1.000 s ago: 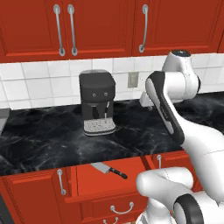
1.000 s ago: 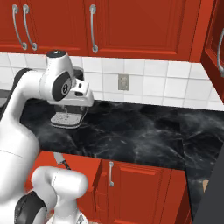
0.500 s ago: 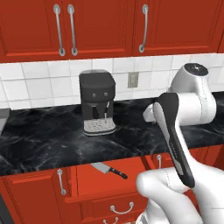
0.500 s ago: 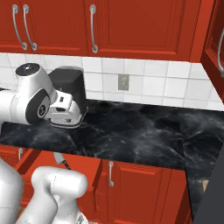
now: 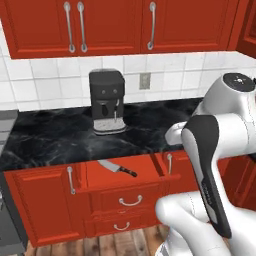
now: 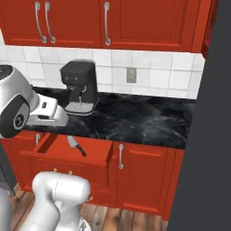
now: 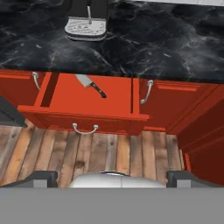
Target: Pick up the knife from the drawer and place it on the cutting board. Then place the meat from the plate to the cutting board.
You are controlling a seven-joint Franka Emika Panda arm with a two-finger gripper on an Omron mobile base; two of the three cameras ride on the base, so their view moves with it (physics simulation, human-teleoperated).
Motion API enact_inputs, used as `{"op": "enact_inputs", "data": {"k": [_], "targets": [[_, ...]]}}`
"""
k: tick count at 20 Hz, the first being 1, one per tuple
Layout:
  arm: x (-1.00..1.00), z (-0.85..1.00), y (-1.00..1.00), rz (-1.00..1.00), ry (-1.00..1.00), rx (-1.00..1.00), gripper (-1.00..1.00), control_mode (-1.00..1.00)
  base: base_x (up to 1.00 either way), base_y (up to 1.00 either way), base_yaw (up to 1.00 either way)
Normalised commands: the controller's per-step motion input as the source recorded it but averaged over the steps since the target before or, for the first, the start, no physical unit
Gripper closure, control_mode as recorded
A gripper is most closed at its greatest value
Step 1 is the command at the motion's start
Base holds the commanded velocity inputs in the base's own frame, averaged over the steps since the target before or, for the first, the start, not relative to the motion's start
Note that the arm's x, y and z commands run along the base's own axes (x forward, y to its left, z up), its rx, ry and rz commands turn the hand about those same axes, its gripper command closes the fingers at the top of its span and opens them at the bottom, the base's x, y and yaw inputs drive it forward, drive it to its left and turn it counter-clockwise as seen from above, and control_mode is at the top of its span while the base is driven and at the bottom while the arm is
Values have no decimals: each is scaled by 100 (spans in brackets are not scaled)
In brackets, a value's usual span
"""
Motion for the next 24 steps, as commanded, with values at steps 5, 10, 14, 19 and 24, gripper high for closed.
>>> {"op": "enact_inputs", "data": {"k": [5, 10, 14, 19, 24], "targets": [[0, 0, 0, 0, 0, 0, -100, 100, -87, 52, 0], [5, 0, 50, 0, 4, 0, -100, -100, -15, 27, 0], [79, -3, 56, -1, 27, 0, -100, -100, 0, 0, 0], [89, -34, -10, 0, 39, 0, -100, -100, 0, 0, 0], [64, -65, -3, 0, 26, -2, -100, -100, 0, 0, 0]]}}
